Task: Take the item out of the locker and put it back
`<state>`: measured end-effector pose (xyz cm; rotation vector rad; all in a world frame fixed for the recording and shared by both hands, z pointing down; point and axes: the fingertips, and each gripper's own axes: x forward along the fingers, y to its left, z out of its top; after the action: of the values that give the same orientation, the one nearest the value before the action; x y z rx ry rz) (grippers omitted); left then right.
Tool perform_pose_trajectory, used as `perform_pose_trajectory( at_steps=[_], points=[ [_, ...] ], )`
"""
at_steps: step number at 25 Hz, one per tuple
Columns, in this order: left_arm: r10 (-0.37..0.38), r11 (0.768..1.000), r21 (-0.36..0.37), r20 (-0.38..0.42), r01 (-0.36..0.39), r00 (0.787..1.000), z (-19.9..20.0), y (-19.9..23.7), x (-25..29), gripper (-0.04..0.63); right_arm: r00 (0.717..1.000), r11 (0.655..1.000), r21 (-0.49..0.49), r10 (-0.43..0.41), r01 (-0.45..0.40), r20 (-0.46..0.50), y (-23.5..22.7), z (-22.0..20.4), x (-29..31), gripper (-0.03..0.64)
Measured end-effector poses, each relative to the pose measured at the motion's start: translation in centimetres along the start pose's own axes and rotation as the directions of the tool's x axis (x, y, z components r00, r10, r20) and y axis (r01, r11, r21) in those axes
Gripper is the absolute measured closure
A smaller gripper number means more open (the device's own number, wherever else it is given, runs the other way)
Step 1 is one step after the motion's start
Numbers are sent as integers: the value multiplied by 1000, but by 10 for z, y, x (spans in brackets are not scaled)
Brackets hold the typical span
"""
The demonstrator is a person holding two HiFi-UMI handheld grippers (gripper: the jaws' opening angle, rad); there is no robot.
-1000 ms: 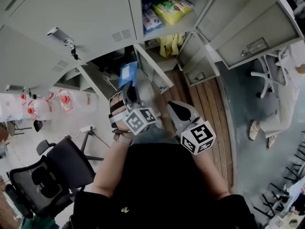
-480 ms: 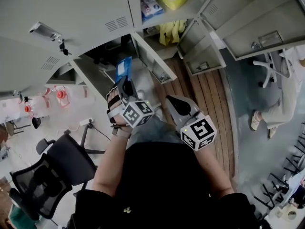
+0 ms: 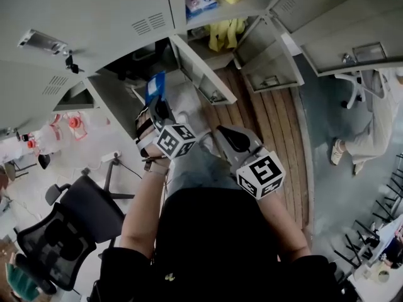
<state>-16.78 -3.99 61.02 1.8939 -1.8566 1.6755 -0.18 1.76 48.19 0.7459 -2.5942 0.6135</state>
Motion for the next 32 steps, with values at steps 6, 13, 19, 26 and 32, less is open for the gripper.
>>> perform_pose_trajectory(
  at_steps=[6, 13, 19, 26, 32],
  points=[
    [-42, 998, -44, -42, 41, 998, -27, -21, 29, 557, 1000, 1000, 15, -2, 2, -17, -8, -6, 14, 617],
    [-72, 996, -67, -114, 64, 991, -65, -45, 57, 557, 999, 1000, 15, 2, -2, -36, -12, -13, 33, 617],
    [-94, 988, -136, -169, 71, 981, -94, -52, 76, 557, 998, 999, 35, 13, -11, -61, -9, -26, 46, 617],
    [-122, 981, -172, -206, 87, 971, -118, -69, 93, 557, 997, 999, 50, 23, -19, -75, -6, -35, 59, 617],
    [-197, 945, -298, -190, 135, 962, -122, -86, 112, 557, 996, 997, 73, 30, -24, -83, -5, -46, 72, 617]
  ],
)
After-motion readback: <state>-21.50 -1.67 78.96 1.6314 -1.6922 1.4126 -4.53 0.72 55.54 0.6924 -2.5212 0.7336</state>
